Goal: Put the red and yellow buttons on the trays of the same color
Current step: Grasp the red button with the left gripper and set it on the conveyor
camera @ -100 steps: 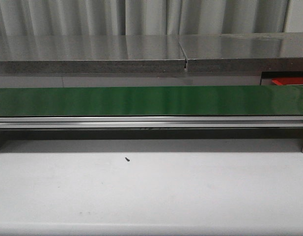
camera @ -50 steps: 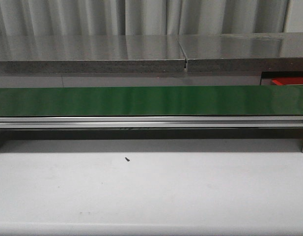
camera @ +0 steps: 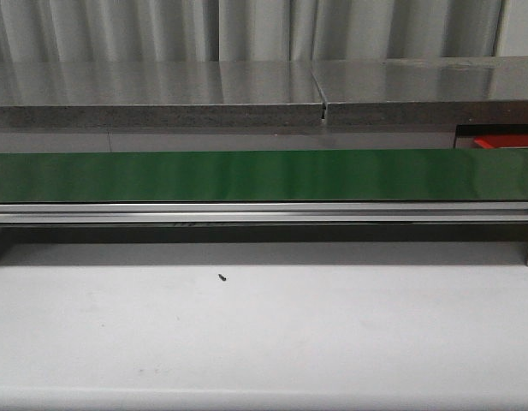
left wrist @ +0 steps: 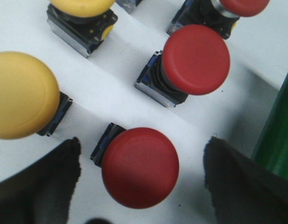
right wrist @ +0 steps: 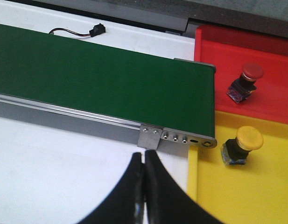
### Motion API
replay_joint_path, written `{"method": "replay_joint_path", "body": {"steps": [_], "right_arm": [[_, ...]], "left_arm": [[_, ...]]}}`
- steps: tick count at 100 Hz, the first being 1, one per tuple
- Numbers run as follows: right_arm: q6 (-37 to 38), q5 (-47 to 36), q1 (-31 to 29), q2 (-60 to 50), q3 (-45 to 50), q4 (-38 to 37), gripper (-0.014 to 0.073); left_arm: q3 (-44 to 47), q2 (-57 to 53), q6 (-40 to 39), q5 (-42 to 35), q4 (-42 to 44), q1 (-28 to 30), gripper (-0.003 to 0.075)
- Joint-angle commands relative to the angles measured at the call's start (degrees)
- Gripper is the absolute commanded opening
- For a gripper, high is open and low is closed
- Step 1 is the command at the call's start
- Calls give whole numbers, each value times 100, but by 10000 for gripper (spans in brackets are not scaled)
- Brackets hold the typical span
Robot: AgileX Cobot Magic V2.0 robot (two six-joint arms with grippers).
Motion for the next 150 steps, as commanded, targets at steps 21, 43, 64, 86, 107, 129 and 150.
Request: {"method": "replay_joint_path", "body": {"steps": [21, 43, 64, 86, 107, 129, 150], "right_arm": [[-51, -359, 0, -22, -125, 64, -66], [-51, -359, 0, -22, -125, 64, -66], [-51, -359, 0, -22, -125, 64, -66], [-51, -359, 0, -22, -125, 64, -66], [-51, -359, 0, -22, -125, 64, -66], [-51, -359, 0, -22, -125, 64, -66], [-51, -359, 0, -22, -125, 64, -66]], "left_arm": [[-171, -255, -48, 57, -132, 16, 130], [-207, -672, -48, 306, -217, 16, 37], [-232, -1607, -48, 319, -352, -8, 30], [-232, -1998, -27, 427, -481, -455, 30], [-232, -1822, -27, 533, -481, -898, 30], [-232, -1537, -27, 497, -481, -1201, 30], [-232, -1178, -27, 522, -573, -1265, 31]]}}
